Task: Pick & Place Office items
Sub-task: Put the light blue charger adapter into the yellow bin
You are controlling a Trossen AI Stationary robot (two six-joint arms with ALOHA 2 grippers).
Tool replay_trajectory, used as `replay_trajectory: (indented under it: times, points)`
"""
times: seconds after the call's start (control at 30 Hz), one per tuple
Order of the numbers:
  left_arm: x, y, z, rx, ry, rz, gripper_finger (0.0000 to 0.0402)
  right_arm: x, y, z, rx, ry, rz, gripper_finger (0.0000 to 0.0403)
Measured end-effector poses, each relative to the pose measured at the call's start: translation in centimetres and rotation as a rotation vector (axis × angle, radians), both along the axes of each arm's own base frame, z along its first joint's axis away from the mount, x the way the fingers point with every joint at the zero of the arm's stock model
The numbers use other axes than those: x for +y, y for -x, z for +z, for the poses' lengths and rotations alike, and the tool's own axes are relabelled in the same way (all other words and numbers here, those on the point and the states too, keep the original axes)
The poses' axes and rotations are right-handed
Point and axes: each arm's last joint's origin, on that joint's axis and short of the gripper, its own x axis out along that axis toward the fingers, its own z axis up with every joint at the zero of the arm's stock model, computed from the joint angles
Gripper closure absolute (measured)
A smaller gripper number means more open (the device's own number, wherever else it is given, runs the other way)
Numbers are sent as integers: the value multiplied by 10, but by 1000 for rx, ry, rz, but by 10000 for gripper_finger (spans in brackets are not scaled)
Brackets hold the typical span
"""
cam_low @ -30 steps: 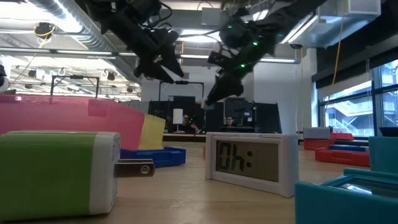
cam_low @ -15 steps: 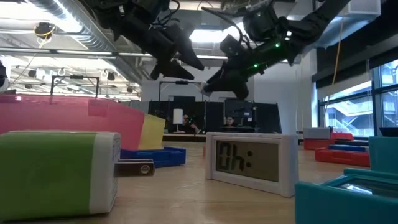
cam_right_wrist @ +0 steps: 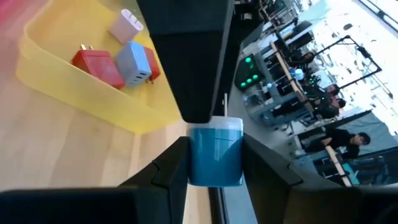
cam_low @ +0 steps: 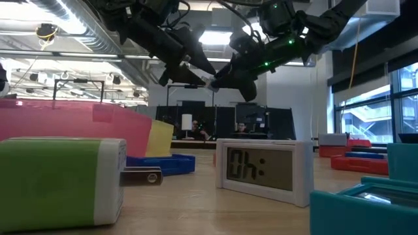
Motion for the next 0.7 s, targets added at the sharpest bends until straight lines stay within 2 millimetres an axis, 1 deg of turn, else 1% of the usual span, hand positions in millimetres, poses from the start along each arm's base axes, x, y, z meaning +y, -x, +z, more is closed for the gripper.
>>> replay_trajectory:
  times: [0.1, 0.23, 0.43, 0.57, 0.7]
  points:
    - [1, 0, 0, 1, -8, 35, 178, 4, -1, 1, -6, 12, 16, 271]
    - [2, 0, 1, -10, 10, 4, 178, 9, -2, 2, -4, 29, 39, 271]
    - [2, 0, 0, -22, 51, 12, 186, 12, -3, 4, -12, 76, 57, 271]
    - [2, 0, 0, -28, 53, 9, 203, 11, -4, 6, -28, 83, 43, 270]
    - [1, 0, 1, -22, 38, -29, 234, 11, -4, 5, -27, 81, 49, 270]
